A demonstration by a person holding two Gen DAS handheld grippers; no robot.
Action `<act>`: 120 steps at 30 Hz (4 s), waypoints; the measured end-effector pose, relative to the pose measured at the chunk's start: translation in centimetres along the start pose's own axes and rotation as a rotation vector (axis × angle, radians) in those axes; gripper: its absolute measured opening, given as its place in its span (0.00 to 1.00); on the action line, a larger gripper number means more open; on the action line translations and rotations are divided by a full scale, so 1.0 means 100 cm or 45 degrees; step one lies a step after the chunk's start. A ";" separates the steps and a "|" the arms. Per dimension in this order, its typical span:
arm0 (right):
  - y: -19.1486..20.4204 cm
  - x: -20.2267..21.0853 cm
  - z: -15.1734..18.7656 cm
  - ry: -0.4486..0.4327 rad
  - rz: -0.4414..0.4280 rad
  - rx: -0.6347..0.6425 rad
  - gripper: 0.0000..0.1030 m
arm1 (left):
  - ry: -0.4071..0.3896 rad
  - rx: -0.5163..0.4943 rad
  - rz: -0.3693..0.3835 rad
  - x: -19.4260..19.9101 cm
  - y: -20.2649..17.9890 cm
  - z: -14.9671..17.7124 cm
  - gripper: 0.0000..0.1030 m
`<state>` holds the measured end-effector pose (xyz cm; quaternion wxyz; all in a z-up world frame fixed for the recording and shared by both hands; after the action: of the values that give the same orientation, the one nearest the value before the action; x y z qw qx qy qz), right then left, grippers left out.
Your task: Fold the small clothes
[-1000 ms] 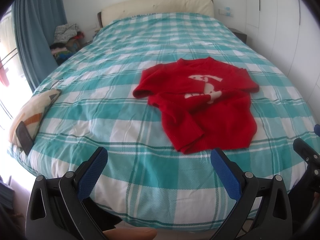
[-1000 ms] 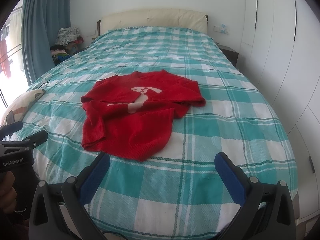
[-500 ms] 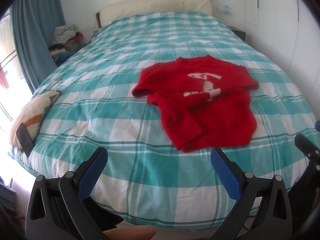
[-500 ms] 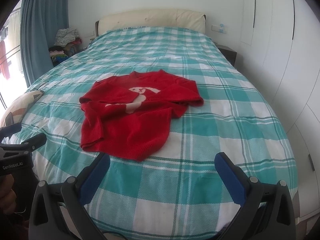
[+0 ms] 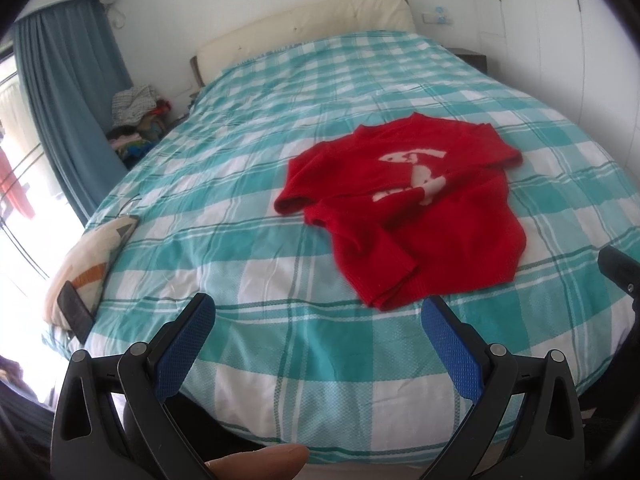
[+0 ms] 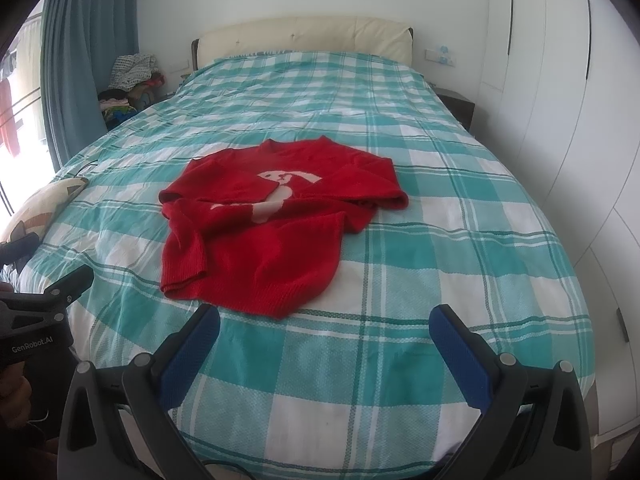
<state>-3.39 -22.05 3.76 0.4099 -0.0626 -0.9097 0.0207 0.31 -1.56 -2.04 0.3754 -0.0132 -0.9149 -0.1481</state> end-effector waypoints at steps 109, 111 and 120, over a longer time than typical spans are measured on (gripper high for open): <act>-0.061 -0.132 0.071 0.423 -0.544 -0.120 0.04 | 0.452 0.316 0.684 -0.129 0.057 0.065 0.03; -0.060 -0.127 0.072 0.439 -0.462 -0.088 0.04 | 0.451 0.251 0.619 -0.123 0.055 0.065 0.02; -0.062 -0.127 0.086 0.513 -0.283 -0.071 0.03 | 0.485 0.189 0.504 -0.132 0.051 0.080 0.02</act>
<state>-2.16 -29.71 -10.83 0.5811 0.0237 -0.8111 -0.0626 5.01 6.67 -15.17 0.5620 -0.1358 -0.8159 -0.0042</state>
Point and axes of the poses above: each gripper's, at about its wrist camera, not at the fingertips, and x roughly against the way its jaws point, y to its left, z to its underside, the point moved 2 cm from there along -x, roughly the way its jaws point, and after that the axes turned 2 degrees about y, right-handed, at the moved point
